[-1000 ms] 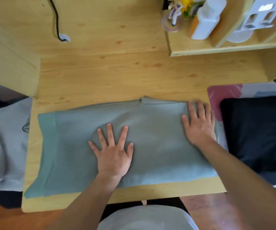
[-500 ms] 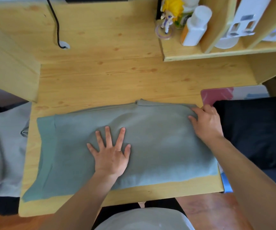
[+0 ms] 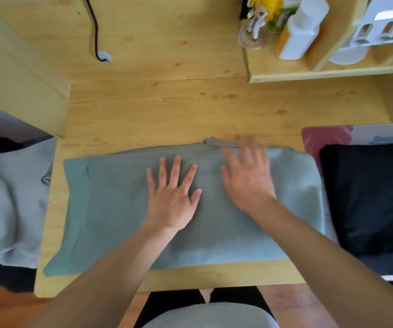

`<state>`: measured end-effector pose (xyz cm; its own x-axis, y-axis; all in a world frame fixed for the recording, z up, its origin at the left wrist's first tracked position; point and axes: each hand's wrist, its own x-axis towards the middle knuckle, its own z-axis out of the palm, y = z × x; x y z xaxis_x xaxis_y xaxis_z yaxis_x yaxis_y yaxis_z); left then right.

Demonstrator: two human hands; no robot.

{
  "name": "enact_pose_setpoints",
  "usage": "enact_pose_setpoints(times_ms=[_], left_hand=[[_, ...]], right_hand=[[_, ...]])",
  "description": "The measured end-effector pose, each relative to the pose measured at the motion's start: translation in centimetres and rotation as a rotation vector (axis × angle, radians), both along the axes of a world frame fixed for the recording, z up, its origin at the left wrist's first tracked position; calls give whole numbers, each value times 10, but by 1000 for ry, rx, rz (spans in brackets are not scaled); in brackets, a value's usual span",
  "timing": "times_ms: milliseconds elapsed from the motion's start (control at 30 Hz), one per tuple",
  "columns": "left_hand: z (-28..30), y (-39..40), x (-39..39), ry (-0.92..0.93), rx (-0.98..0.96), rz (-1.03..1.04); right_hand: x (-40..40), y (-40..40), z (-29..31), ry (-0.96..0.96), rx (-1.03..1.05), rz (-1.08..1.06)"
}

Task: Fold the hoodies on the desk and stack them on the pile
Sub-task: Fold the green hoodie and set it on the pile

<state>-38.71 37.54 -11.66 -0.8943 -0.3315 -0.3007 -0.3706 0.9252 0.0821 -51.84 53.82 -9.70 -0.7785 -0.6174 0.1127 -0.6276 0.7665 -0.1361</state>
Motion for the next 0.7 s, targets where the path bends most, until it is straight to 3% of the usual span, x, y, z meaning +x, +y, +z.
enact_pose_setpoints(times_ms=[67,133,233,367,467,567,633,700], left_hand=[[-9,-3,-23,-32,40,-5],[-15,-8,-40,-59,115,17],[-12,-16,-44,-62,155,6],[14,-13,19,115,48,85],[8,-24,93,-35,7,151],[-3,-35,100,-137,68,246],[-1,-31,84,-169,99,280],[8,-28,73,-211,112,271]], right_hand=[[12,-18,-14,-113,191,120],[-1,-22,-28,-203,285,84],[-18,-21,-40,-239,321,39],[-13,-24,-38,-216,312,28],[-13,-26,-37,-217,325,15],[-5,-37,-29,-259,352,-40],[15,-54,-13,-315,272,-129],[53,-80,8,-377,65,-132]])
